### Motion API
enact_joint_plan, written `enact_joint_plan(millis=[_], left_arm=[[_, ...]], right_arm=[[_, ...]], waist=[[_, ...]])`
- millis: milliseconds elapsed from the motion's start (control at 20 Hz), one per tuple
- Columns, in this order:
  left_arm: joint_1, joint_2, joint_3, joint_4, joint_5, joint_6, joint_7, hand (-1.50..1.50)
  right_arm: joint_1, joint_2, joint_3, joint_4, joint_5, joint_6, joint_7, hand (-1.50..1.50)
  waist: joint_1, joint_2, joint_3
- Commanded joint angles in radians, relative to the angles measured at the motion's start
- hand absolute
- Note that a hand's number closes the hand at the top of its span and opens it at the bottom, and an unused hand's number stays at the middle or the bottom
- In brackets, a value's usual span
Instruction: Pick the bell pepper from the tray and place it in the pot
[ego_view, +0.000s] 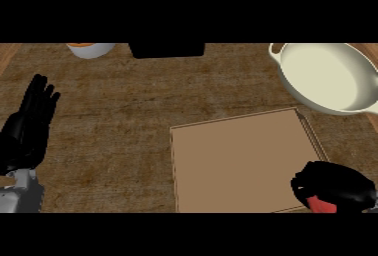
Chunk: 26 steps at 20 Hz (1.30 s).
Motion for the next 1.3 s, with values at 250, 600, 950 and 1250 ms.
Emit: enact_joint_plan(millis=[250, 600, 950, 1250], left_arm=[[0.019, 0.015, 0.023, -0.029, 0.017, -0.013, 0.022, 0.00], [-0.034, -0.020, -0.021, -0.005, -0.028, 0.013, 0.007, 0.00], [-0.057, -0.008, -0.001, 0.042, -0.011, -0.037, -0.010, 0.00], [-0.065, -0.073, -0.070, -0.009, -0.057, 0.012, 0.040, 0.00]], right_arm=[[0.284, -0.099, -0.316, -0.244, -0.480, 0.098, -0.060, 1.50], [0.294, -0.092, -0.610, -0.299, -0.880, 0.152, 0.040, 1.50], [0.158, -0.178, -0.786, -0.200, -1.100, 0.266, 0.273, 1.50], [-0.120, -0.218, -0.688, 0.123, -1.088, 0.319, 0.331, 1.50]], waist=[[-0.008, 0.003, 0.003], [0.011, 0.011, 0.004], [0.053, 0.018, 0.005], [0.080, 0.022, 0.006]])
